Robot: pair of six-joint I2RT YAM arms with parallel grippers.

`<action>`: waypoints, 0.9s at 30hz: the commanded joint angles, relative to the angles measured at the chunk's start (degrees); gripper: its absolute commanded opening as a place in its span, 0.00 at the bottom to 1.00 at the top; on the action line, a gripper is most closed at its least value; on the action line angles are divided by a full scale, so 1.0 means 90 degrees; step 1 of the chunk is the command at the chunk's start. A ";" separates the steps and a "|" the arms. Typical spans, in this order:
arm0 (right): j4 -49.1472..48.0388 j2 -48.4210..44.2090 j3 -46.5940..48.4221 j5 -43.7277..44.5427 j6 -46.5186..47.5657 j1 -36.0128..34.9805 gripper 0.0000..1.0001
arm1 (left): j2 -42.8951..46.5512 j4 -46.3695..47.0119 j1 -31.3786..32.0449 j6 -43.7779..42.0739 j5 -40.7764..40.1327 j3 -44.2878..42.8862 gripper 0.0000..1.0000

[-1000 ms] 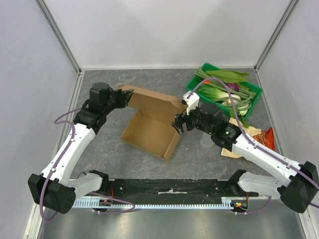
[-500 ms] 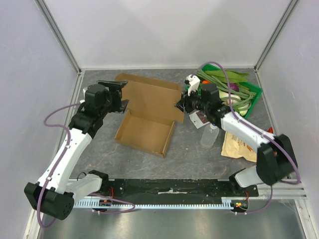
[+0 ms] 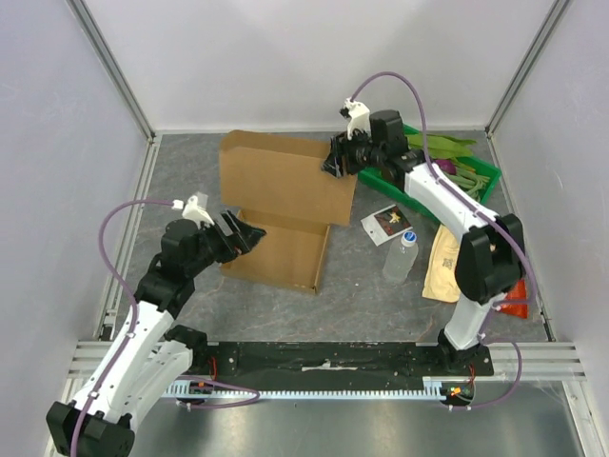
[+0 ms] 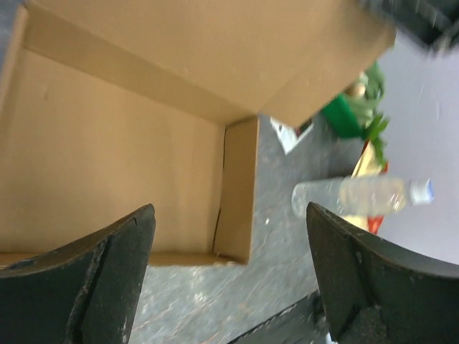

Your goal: Fold the paper box

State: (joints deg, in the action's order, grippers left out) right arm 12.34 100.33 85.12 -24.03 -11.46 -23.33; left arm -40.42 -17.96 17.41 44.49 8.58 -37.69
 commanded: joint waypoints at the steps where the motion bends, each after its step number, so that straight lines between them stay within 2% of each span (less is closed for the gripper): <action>1: 0.0553 0.0637 0.1192 0.0288 0.0278 -0.0171 0.67 | 0.0458 0.1046 -0.0011 -0.1193 0.1633 0.0477 0.92; 5: 0.0845 0.1321 0.2210 0.0316 0.0004 -0.0347 0.75 | 0.0088 0.1515 0.0009 -0.1115 0.2570 0.0467 0.91; 8: 0.1410 0.1420 0.2816 0.1105 -0.0220 -0.0396 0.84 | -0.0224 0.1741 0.0097 -0.1018 0.2728 0.0409 0.90; 9: 0.1799 0.1381 0.2924 0.1659 -0.0307 -0.0396 0.87 | -0.0303 0.1780 0.0213 -0.1018 0.2728 0.0341 0.89; 11: 0.2046 0.1022 0.2916 0.2160 -0.0425 -0.0328 0.96 | -0.0517 0.1877 0.0408 -0.1056 0.2622 0.0253 0.89; 12: 0.2144 0.0836 0.2818 0.2452 -0.0512 -0.0289 0.98 | -0.0615 0.1917 0.0670 -0.1066 0.2553 0.0165 0.89; 17: 0.2174 -0.0626 0.1716 0.2631 -0.0816 0.0257 0.98 | -0.1405 0.2151 0.1745 -0.1407 0.1744 -0.0264 0.90; 21: 0.2223 -0.1644 0.0537 0.2631 -0.1050 0.0989 0.98 | -0.2613 0.2171 0.2876 -0.1768 0.1177 -0.1121 0.93; 24: 0.2252 -0.2358 -0.0255 0.2456 -0.1070 0.1586 0.98 | -0.3589 0.2035 0.3406 -0.2043 0.0835 -0.1875 0.93; 27: 0.2320 -0.2983 -0.0861 0.2766 -0.1177 0.1694 0.98 | -0.4392 0.2034 0.3622 -0.2121 0.0503 -0.2646 0.82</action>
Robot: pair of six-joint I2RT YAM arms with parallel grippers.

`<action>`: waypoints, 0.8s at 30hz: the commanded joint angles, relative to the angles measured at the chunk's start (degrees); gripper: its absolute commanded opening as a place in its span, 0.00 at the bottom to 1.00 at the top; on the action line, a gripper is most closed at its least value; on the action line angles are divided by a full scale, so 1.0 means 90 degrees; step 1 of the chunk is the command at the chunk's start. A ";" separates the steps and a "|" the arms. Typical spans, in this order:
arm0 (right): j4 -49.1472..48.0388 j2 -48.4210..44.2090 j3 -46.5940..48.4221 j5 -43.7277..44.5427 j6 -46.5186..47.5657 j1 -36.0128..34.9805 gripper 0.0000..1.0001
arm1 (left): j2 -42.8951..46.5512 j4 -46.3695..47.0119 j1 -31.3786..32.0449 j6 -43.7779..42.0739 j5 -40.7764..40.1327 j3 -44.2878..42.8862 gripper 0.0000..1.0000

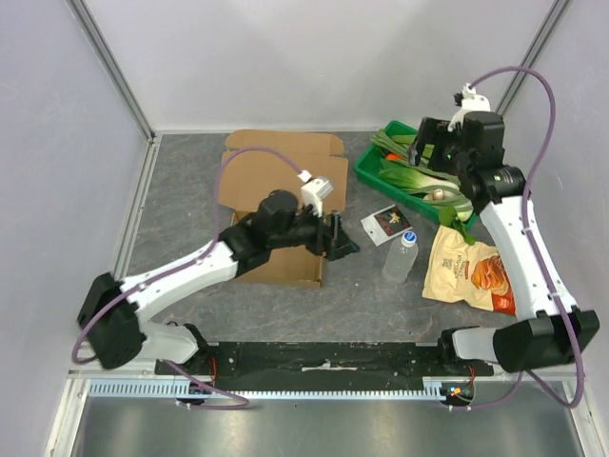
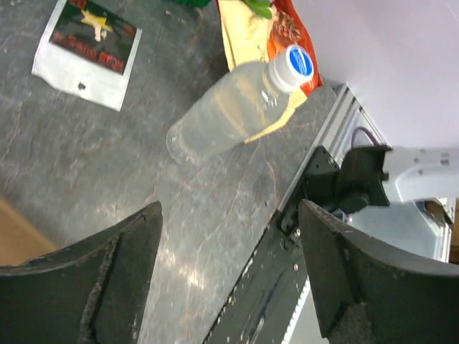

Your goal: Fold the paper box

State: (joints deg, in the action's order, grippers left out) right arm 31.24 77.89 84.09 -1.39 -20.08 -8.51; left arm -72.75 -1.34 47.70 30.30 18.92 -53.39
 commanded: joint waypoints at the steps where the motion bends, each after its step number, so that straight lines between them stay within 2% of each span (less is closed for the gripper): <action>1: 0.0210 -0.0799 -0.0885 0.0252 -0.0308 0.0047 0.98 | -0.1383 0.0024 0.0266 -0.0468 -0.0773 -0.1117 0.77; 3: 0.0191 -0.1055 -0.1178 0.0164 -0.0512 0.0057 0.98 | -0.1953 0.0032 0.0373 -0.0359 -0.0929 -0.1781 0.71; 4: 0.0191 -0.1298 -0.1238 0.0009 -0.0562 0.0048 0.98 | -0.2613 -0.0026 0.0432 -0.0359 -0.1278 -0.2025 0.68; 6: 0.0239 -0.1514 -0.1307 -0.0012 -0.0689 0.0047 0.98 | -0.3290 -0.0259 0.0598 -0.0398 -0.1757 -0.2864 0.68; 7: 0.0268 -0.1699 -0.1297 -0.0021 -0.0699 0.0047 0.98 | -0.3903 -0.0783 0.0627 -0.0234 -0.2389 -0.3205 0.67; 8: 0.0317 -0.1778 -0.1278 -0.0012 -0.0699 0.0047 0.98 | -0.4257 -0.1049 0.0637 -0.0078 -0.2666 -0.3866 0.66; 11: 0.0415 -0.2071 -0.1170 0.0115 -0.0641 0.0047 0.98 | -0.5281 -0.2005 0.0637 0.0556 -0.3458 -0.5040 0.61; 14: 0.0561 -0.2247 -0.1092 0.0388 -0.0465 0.0057 0.98 | -0.5773 -0.2438 0.0628 0.1183 -0.3762 -0.5483 0.55; 16: 0.0601 -0.2296 -0.1092 0.0525 -0.0319 0.0047 0.98 | -0.5784 -0.2254 0.0647 0.1271 -0.3704 -0.5358 0.54; 20: 0.0650 -0.2287 -0.1160 0.0467 -0.0269 0.0047 0.98 | -0.5920 -0.1833 0.0657 0.1087 -0.3810 -0.5045 0.59; 23: 0.0601 -0.2268 -0.1258 0.0301 -0.0269 0.0047 0.98 | -0.6154 -0.1873 0.0725 0.0541 -0.4123 -0.5230 0.71; 24: 0.0572 -0.2277 -0.1335 0.0281 -0.0260 0.0057 0.98 | -0.6213 -0.1833 0.0754 0.0307 -0.4172 -0.5308 0.78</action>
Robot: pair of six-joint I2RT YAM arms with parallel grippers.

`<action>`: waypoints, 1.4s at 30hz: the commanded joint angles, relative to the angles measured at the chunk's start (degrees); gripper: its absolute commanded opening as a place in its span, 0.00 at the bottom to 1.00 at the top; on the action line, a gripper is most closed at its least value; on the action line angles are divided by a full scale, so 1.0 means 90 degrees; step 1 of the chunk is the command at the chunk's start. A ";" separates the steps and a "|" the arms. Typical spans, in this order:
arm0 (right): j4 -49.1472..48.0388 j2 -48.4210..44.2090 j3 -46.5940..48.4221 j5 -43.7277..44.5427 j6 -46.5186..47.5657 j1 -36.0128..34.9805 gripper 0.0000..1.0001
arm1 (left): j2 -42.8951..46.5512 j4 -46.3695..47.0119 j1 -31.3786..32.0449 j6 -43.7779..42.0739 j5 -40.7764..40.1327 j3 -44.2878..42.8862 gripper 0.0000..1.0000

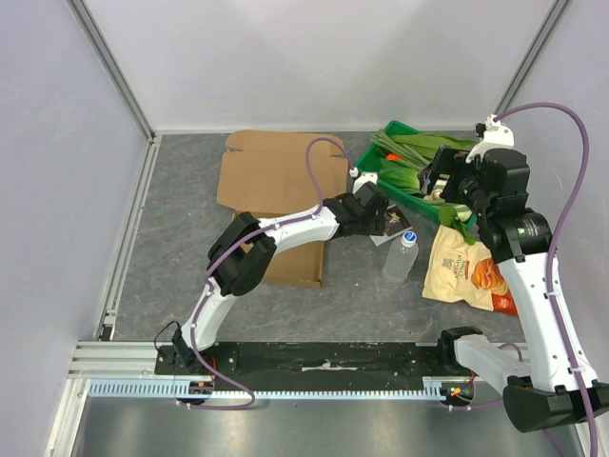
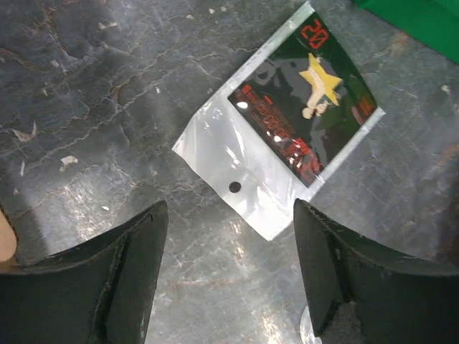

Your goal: Fold the paper box

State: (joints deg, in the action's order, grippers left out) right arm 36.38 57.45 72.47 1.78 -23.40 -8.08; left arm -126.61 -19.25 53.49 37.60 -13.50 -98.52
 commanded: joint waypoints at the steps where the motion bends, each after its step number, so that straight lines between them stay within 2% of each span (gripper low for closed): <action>1: -0.0009 0.0013 -0.0092 -0.0090 0.0110 -0.0001 0.98 | -0.0365 0.0195 0.0120 -0.0990 -0.0474 -0.0458 0.82; 5: -0.0077 0.0003 -0.0249 -0.0178 0.0119 -0.0001 0.98 | -0.0581 0.0282 0.0111 -0.2213 -0.0181 -0.0781 0.94; 7: -0.0087 -0.0006 -0.0317 -0.0188 0.0148 0.0009 0.98 | -0.0746 0.0186 0.0082 -0.2808 0.0383 -0.1111 0.95; 10: -0.0087 -0.0006 -0.0366 -0.0178 0.0178 -0.0001 0.98 | -0.1000 -0.0136 -0.0035 -0.3161 0.0990 -0.1755 0.95; 14: -0.0087 -0.0036 -0.0376 -0.0364 0.0178 -0.0001 0.98 | -0.1439 -0.0624 -0.0230 -0.3338 0.1226 -0.2372 0.95; 18: -0.0087 -0.0055 -0.0376 -0.0393 0.0188 -0.0001 0.98 | -0.1859 -0.1103 -0.0299 -0.3387 0.1402 -0.2988 0.90; 22: -0.0097 -0.0046 -0.0386 -0.0413 0.0178 -0.0001 0.98 | -0.1948 -0.1269 -0.0299 -0.3252 0.1276 -0.2960 0.85; 28: -0.0146 -0.0055 -0.0425 -0.0520 0.0119 -0.0001 0.98 | -0.2007 -0.1630 -0.0309 -0.3163 0.0924 -0.2755 0.84; 29: -0.0146 -0.0065 -0.0435 -0.0540 0.0119 -0.0001 0.98 | -0.1978 -0.1641 -0.0299 -0.3143 0.0894 -0.2667 0.83; 30: -0.0146 -0.0084 -0.0444 -0.0530 0.0110 -0.0001 0.98 | -0.1939 -0.1660 -0.0299 -0.3104 0.0826 -0.2570 0.75; 35: -0.0233 -0.0153 -0.0532 -0.0559 0.0041 -0.0001 0.98 | -0.1324 -0.1495 -0.0241 -0.2919 0.0661 -0.1633 0.52; 39: -0.0302 -0.0143 -0.0620 -0.0676 -0.0066 -0.0001 0.98 | -0.0943 -0.1260 -0.0212 -0.2850 0.0475 -0.1027 0.39; 42: -0.0370 -0.0133 -0.0669 -0.0774 -0.0115 -0.0001 0.98 | -0.0796 -0.1231 -0.0182 -0.2772 0.0406 -0.0929 0.28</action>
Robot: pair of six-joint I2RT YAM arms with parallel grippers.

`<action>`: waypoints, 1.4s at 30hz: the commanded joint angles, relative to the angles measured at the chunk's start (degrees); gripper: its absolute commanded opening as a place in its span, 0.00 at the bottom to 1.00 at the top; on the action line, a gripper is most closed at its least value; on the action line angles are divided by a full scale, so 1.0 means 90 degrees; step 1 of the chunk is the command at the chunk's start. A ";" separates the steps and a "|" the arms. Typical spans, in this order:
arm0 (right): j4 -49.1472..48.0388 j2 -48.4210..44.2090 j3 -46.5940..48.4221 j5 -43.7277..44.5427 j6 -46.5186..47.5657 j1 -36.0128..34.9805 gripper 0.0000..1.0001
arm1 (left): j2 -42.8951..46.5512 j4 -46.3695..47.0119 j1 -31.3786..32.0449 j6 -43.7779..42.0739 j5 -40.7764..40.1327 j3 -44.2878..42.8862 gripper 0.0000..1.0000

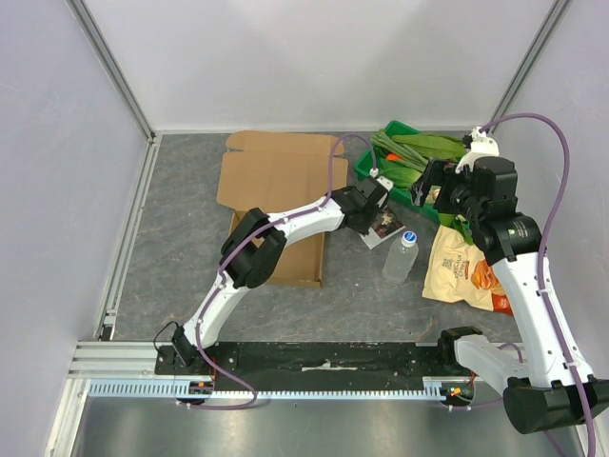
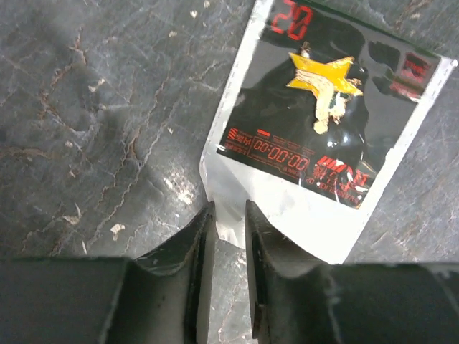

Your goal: Fold the paper box

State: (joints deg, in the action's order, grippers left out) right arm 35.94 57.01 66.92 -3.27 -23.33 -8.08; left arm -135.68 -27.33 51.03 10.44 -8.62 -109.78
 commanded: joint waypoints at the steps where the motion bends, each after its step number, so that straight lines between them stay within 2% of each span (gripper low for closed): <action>1: -0.0332 -0.0085 -0.0081 -0.0232 -0.0151 -0.0001 0.98 | 0.0231 -0.0313 0.0092 0.0266 -0.0145 0.0342 0.26; 2: -0.0351 -0.0085 -0.0081 -0.0242 -0.0142 -0.0001 0.98 | 0.0280 -0.0313 0.0112 0.0305 -0.0155 0.0342 0.18; 4: -0.0361 -0.0085 -0.0101 -0.0242 -0.0152 -0.0001 0.98 | 0.0319 -0.0303 0.0131 0.0354 -0.0194 0.0322 0.11; 5: -0.0351 -0.0095 -0.0091 -0.0233 -0.0161 -0.0001 0.98 | 0.0368 -0.0313 0.0141 0.0383 -0.0243 0.0303 0.04; 6: -0.0351 -0.0095 -0.0101 -0.0213 -0.0161 0.0009 0.98 | 0.0388 -0.0313 0.0160 0.0403 -0.0282 0.0284 0.02; 14: -0.0351 -0.0104 -0.0150 -0.0213 -0.0161 0.0009 0.98 | 0.0914 -0.0440 0.0229 0.0530 -0.1130 0.0263 0.02; 19: -0.0410 -0.0095 -0.0247 -0.0233 -0.0181 -0.0001 0.98 | 0.1771 -0.0411 0.0229 0.0647 -0.1103 0.0653 0.02; 25: -0.0459 -0.0056 -0.0277 -0.0281 -0.0162 -0.0001 0.98 | 0.3042 -0.0439 0.0229 0.0881 -0.1082 0.1600 0.02; 29: -0.0468 -0.0075 -0.0286 -0.0301 -0.0161 0.0009 0.98 | 0.4183 -0.1140 0.0161 0.1144 -0.1843 0.2594 0.02; 33: -0.0711 -0.0065 -0.0481 -0.0447 -0.0200 -0.0001 0.98 | 0.5140 -0.1416 -0.0239 0.1457 -0.2049 0.3612 0.02; 36: -0.1111 0.0032 -0.0735 -0.1080 -0.0162 -0.0069 0.98 | 0.5659 -0.1222 -0.0619 0.1438 -0.1963 0.4393 0.02; 40: -0.1483 0.0480 -0.0697 -0.1063 0.0101 -0.0848 0.98 | 0.5817 -0.1289 -0.1235 0.1594 -0.1533 0.4921 0.02; 41: -0.1561 0.0607 -0.0552 -0.0908 0.0276 -0.1276 0.98 | 0.5817 -0.1299 -0.1352 0.1604 -0.1484 0.4941 0.02; 42: -0.1620 0.0957 -0.0463 -0.0926 0.0365 -0.1464 0.98 | 0.5817 -0.1328 -0.1411 0.1604 -0.1387 0.4951 0.12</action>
State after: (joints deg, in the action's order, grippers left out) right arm 27.62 60.18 60.36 -10.31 -23.97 -13.67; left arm -85.17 -38.96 40.75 22.02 -23.31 -66.46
